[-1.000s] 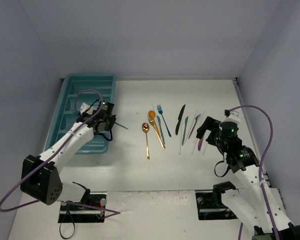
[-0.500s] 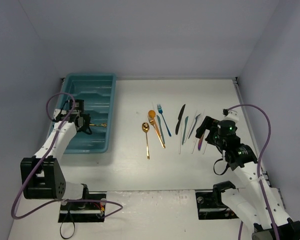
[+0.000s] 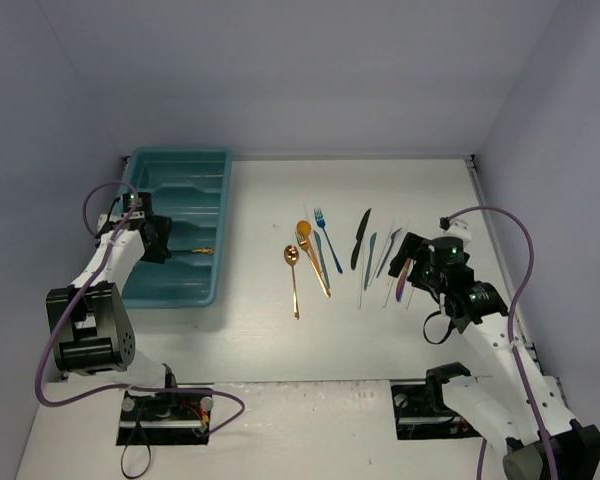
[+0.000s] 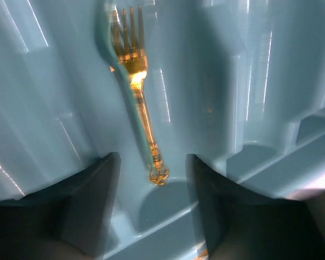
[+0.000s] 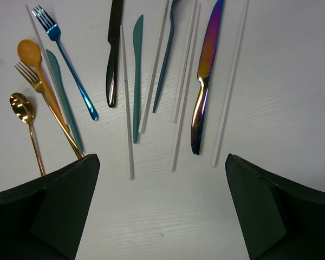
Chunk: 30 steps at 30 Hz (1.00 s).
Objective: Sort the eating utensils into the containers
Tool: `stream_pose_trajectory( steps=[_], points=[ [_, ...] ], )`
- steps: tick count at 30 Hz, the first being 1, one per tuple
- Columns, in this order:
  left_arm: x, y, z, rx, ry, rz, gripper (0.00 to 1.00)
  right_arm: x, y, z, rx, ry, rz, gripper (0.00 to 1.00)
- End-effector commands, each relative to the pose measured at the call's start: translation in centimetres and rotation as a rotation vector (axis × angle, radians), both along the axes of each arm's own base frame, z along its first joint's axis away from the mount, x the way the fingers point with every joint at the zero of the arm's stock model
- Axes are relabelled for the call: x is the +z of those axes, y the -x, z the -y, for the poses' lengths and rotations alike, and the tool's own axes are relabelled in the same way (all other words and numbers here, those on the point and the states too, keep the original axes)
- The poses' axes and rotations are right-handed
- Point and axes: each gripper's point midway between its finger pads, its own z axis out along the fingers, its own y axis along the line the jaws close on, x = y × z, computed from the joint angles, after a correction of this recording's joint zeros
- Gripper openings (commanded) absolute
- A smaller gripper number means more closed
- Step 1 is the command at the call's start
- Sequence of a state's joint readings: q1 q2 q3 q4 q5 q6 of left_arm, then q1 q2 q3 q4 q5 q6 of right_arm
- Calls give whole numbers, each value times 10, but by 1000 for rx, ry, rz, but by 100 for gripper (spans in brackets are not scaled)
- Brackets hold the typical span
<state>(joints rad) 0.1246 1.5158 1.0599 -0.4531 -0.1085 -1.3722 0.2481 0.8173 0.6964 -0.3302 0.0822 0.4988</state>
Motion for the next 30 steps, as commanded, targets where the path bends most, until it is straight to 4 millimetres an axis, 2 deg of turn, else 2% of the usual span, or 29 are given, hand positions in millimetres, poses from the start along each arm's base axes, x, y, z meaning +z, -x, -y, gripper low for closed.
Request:
stream_pose_trajectory(
  steps=[1,3,8,11,15,18,23,30],
  points=[
    [39,-10,0,-28,-21,130,66,15,-18,-3,-3,-10,43,100],
    [52,-9,0,-53,-40,157,71,16,-23,-5,-2,-12,41,100],
    [100,-7,6,-214,-138,248,79,10,-42,-6,-23,11,10,95],
    [126,-2,11,-351,-227,281,79,-2,-58,-5,-48,40,-28,86],
    [145,11,20,-543,-335,305,79,-7,-83,-3,-92,69,-38,75],
    [148,25,26,-630,-386,321,79,-15,-106,-3,-115,81,-52,64],
    [140,58,38,-762,-429,332,79,-40,-141,-6,-135,92,-89,56],
    [123,87,52,-916,-413,268,79,-70,-169,2,-172,128,-139,44]
  ],
)
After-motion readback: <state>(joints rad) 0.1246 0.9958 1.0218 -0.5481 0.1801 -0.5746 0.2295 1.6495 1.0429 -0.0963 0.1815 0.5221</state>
